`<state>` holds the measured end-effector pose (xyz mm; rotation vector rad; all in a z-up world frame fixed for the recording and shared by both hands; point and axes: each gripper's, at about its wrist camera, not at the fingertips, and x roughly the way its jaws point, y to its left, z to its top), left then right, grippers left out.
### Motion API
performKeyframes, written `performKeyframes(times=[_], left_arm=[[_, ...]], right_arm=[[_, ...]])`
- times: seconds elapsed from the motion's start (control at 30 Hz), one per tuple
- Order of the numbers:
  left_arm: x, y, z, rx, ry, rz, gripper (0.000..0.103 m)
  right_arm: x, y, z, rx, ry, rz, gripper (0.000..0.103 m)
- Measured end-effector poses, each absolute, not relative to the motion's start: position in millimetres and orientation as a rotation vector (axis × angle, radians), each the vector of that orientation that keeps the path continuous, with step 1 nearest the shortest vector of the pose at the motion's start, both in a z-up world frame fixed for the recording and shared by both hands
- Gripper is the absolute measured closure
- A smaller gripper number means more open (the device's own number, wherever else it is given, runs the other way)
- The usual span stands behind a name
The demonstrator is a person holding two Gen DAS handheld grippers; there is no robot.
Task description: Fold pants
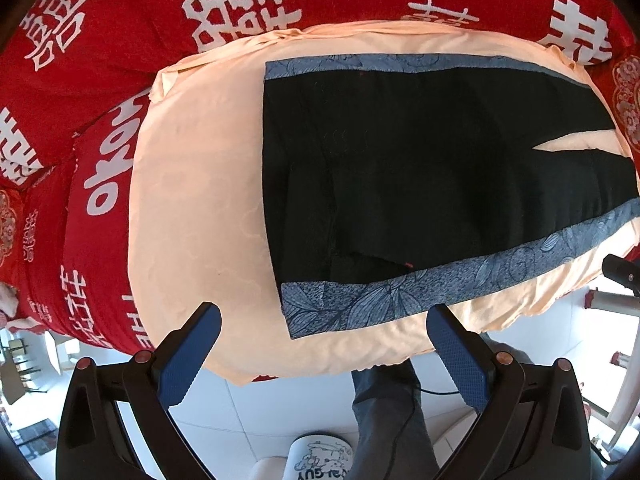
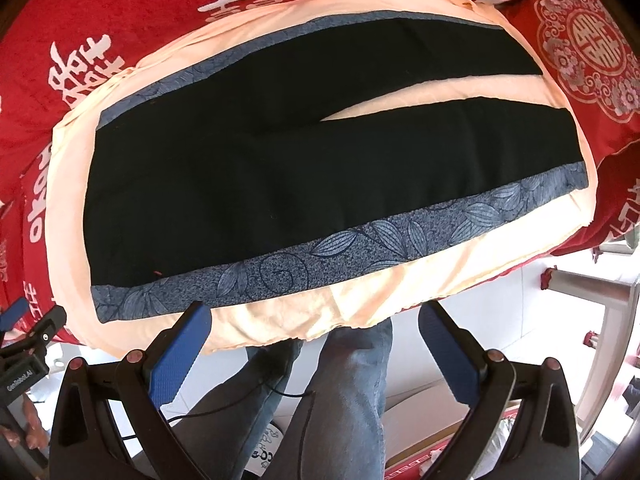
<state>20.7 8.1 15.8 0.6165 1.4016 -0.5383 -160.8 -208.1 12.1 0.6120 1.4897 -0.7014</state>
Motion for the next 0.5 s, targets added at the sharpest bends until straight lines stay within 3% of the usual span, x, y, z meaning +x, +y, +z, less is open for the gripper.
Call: performKeyframes(times=[0.5], left_arm=[[5,-11,6,0.522,1.433,-0.377,0.0]], right_arm=[[-155,-227,4,0.586,1.502,-0.578,0.0]])
